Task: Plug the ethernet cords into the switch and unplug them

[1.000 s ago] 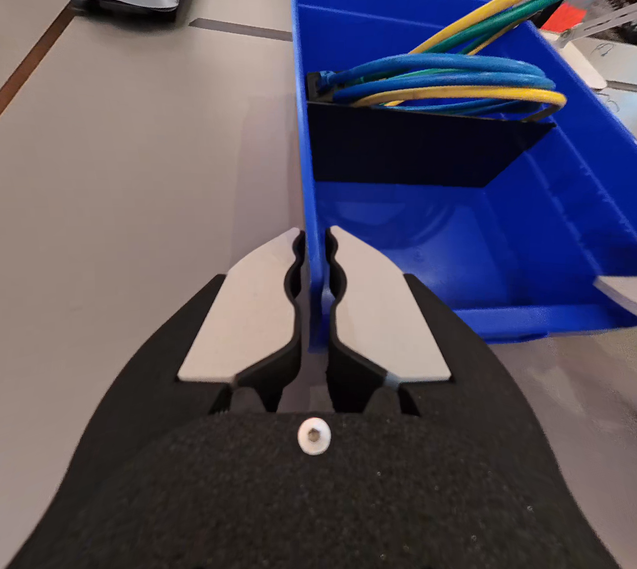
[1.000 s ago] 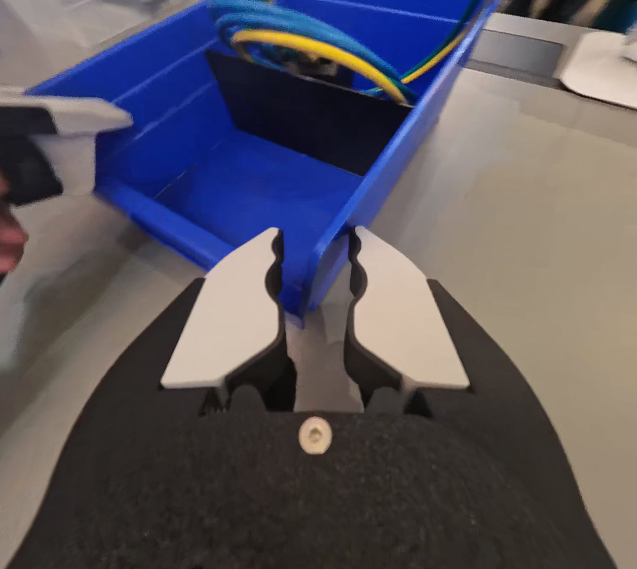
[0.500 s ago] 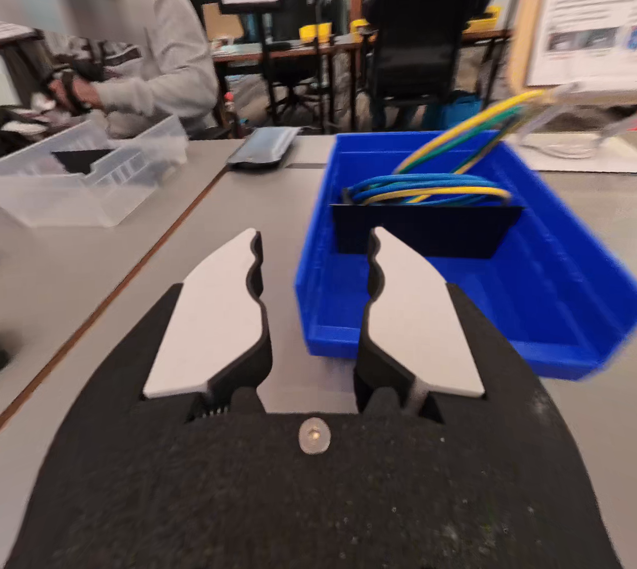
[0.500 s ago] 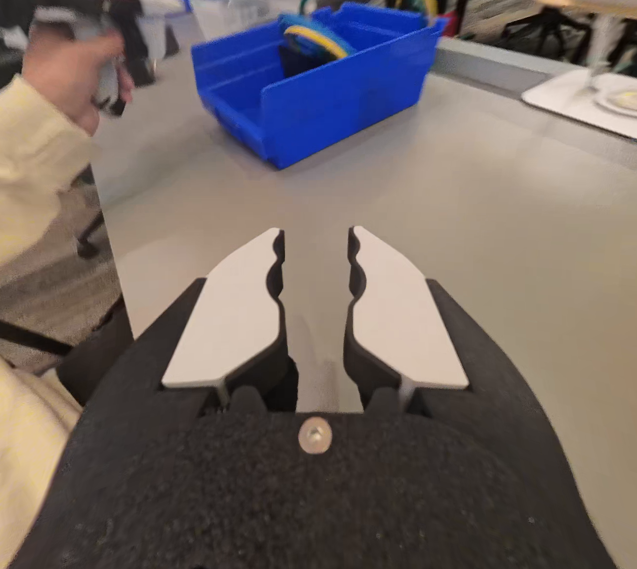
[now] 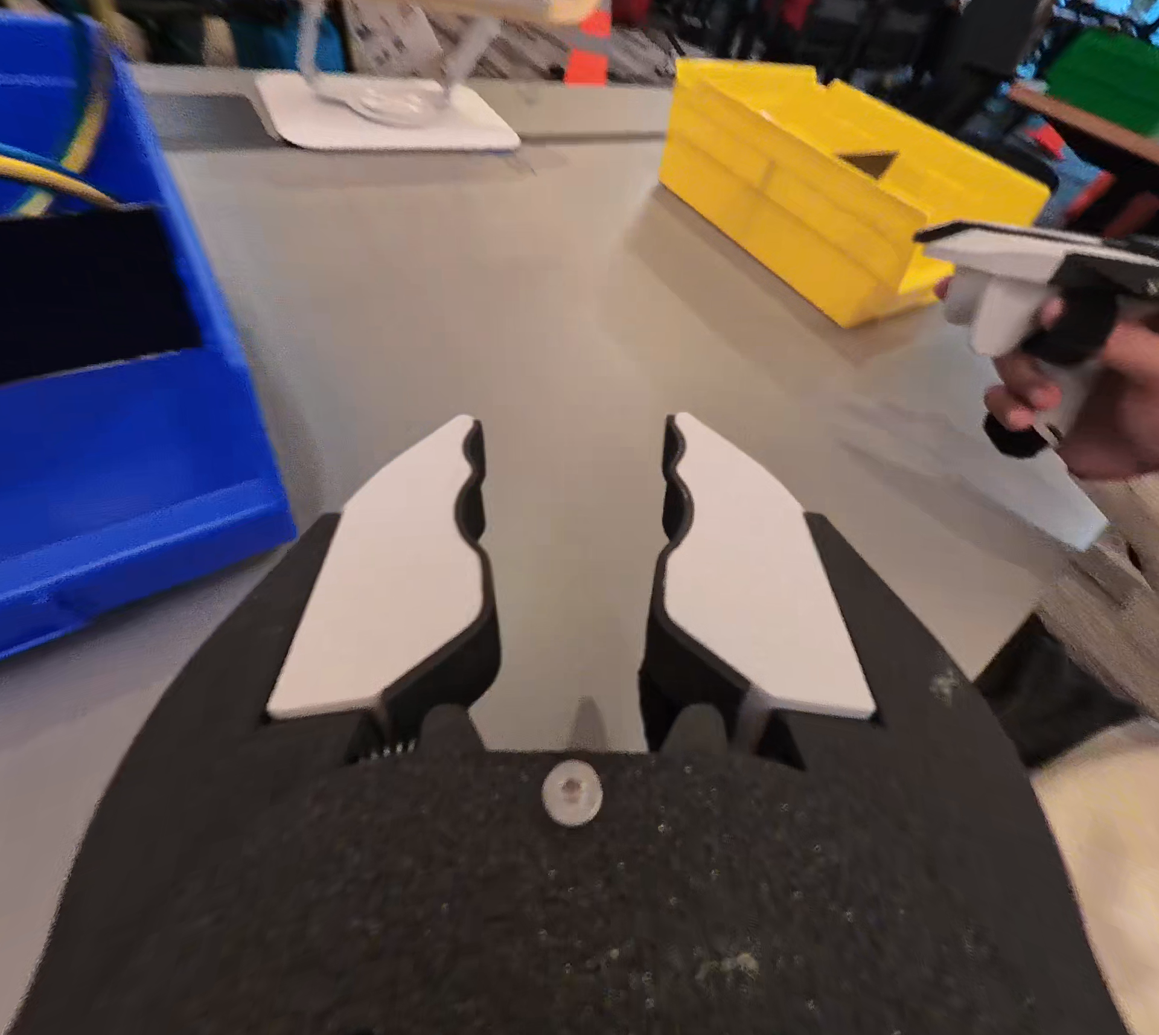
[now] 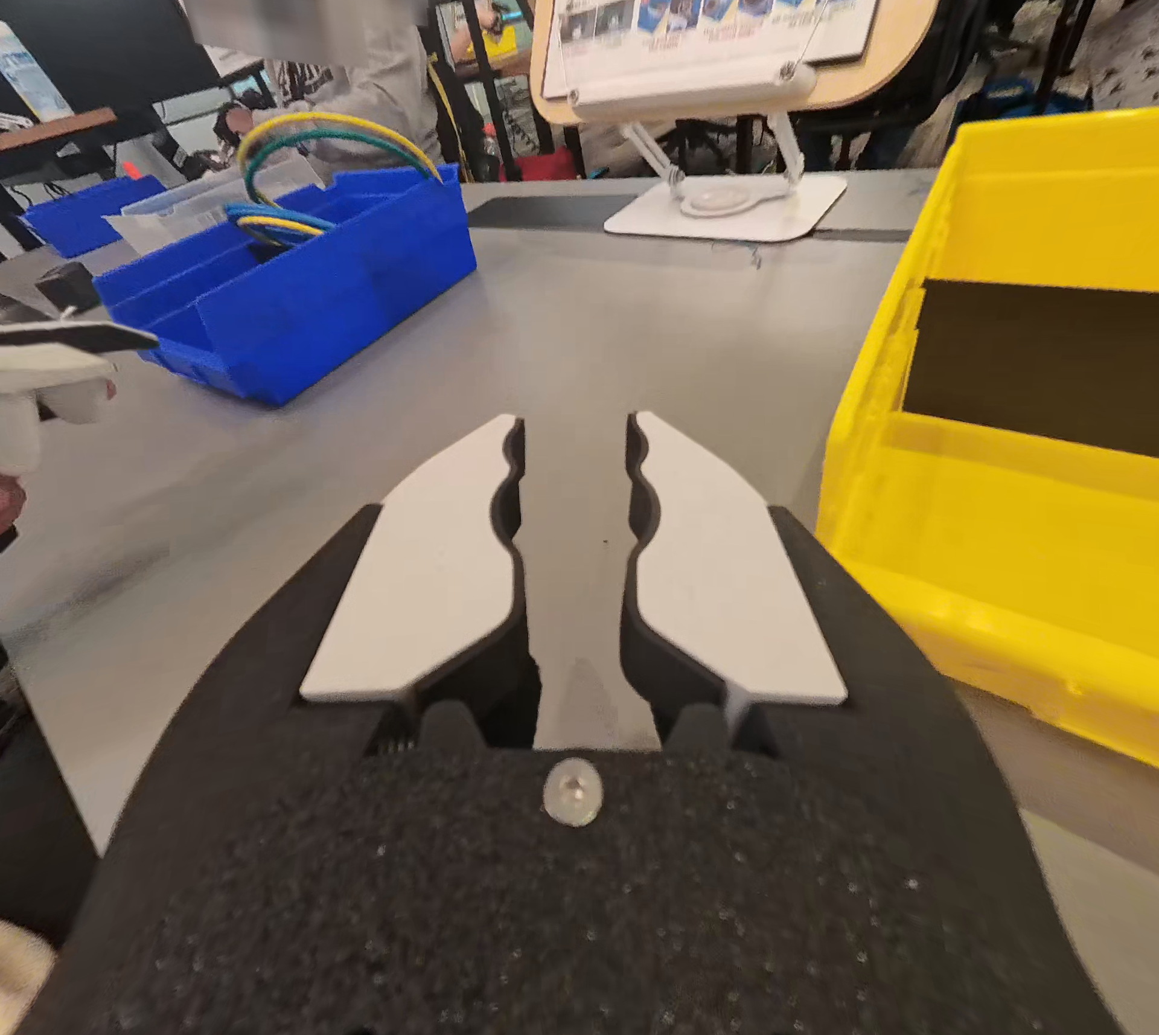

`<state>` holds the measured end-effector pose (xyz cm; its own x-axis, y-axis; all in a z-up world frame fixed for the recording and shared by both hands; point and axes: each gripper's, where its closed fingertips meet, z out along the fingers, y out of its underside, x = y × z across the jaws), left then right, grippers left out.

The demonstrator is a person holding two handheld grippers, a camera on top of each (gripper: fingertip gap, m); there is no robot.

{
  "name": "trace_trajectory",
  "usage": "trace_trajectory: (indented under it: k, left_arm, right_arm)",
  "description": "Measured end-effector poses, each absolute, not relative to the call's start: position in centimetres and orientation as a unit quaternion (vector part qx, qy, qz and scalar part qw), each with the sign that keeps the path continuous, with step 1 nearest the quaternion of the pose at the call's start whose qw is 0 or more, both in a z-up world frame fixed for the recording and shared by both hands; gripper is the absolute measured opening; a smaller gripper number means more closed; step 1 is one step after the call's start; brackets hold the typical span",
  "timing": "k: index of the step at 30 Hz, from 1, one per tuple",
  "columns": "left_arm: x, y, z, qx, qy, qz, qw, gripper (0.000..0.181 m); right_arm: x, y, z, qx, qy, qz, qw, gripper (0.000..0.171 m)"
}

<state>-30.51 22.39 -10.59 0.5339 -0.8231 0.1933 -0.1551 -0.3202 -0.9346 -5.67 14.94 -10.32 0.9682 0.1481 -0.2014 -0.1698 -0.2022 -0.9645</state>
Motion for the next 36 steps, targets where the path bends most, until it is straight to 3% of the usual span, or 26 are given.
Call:
trace_trajectory:
  k: [13, 31, 36]
  left_arm:
    - [-29.2, 21.4, -13.0, -0.74, 0.358, -0.433, 0.37, 0.045]
    - [-30.3, 23.7, -12.8, -0.73, 0.389, -0.38, 0.414, 0.047]
    - [-33.0, 27.0, -9.3, -0.716, 0.421, -0.298, 0.47, 0.043]
  right_arm:
    - [-6.8, 16.2, -12.8, -0.795, -0.022, 0.148, 0.588, 0.025]
    - [-7.8, 17.0, -13.8, -0.794, -0.006, 0.226, 0.564, 0.021]
    - [-8.5, 17.3, -13.8, -0.795, -0.017, 0.231, 0.56, 0.02]
